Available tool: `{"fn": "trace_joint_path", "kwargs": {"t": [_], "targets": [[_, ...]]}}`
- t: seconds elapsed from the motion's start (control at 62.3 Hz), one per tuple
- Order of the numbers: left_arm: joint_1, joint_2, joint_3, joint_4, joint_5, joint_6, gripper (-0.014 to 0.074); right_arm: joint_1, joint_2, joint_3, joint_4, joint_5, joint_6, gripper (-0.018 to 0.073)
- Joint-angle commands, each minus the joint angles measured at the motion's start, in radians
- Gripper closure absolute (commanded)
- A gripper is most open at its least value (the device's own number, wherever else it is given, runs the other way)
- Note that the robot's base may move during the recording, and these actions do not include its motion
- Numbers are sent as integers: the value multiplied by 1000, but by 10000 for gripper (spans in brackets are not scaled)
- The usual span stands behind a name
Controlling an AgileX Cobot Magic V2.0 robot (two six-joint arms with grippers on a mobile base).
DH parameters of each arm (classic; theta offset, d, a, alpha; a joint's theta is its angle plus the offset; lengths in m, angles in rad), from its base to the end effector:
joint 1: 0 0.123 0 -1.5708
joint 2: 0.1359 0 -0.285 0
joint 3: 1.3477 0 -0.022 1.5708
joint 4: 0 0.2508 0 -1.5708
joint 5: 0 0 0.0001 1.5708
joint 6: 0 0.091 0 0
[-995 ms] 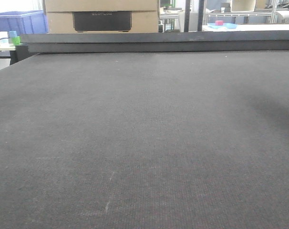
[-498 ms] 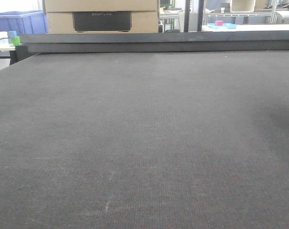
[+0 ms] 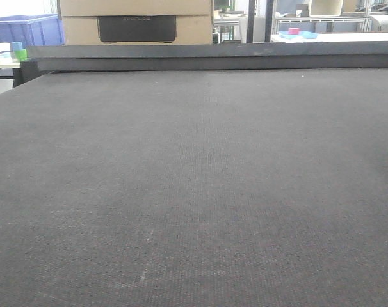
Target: Grab PVC pipe and place in blue bin
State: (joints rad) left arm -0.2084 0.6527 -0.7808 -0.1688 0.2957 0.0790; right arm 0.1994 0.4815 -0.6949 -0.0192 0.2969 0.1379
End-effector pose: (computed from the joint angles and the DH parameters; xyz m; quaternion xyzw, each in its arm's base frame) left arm 0.1263 -0.0313 0.3932 0.0627 0.7309 -0.1163 0.6696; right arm 0.0899 0.0177 0.3835 -0.0262 0.7053 0.1105 0.6998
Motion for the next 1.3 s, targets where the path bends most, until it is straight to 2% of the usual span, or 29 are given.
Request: {"fn": "trace_joint_path", "kwargs": {"t": [0.0, 0.161, 0.273, 0.353, 0.514, 1.284], "targets": [[-14, -4, -1, -2, -56, 1, 707, -6, -28, 0, -13, -8, -11, 720], [-1, -4, -1, 13, -61, 1, 707, -6, -42, 0, -19, 45, -14, 720], [14, -4, -1, 99, -63, 1, 707, -6, -42, 0, -30, 47, -72, 720], [24, -4, -1, 127, -86, 1, 707, -6, -42, 0, -30, 47, -87, 720], [27, -4, -1, 125, -132, 1, 707, -6, -42, 0, -30, 47, -87, 720], [27, -4, -1, 125, -128, 1, 707, -6, -42, 0, -30, 47, -87, 720]]}}
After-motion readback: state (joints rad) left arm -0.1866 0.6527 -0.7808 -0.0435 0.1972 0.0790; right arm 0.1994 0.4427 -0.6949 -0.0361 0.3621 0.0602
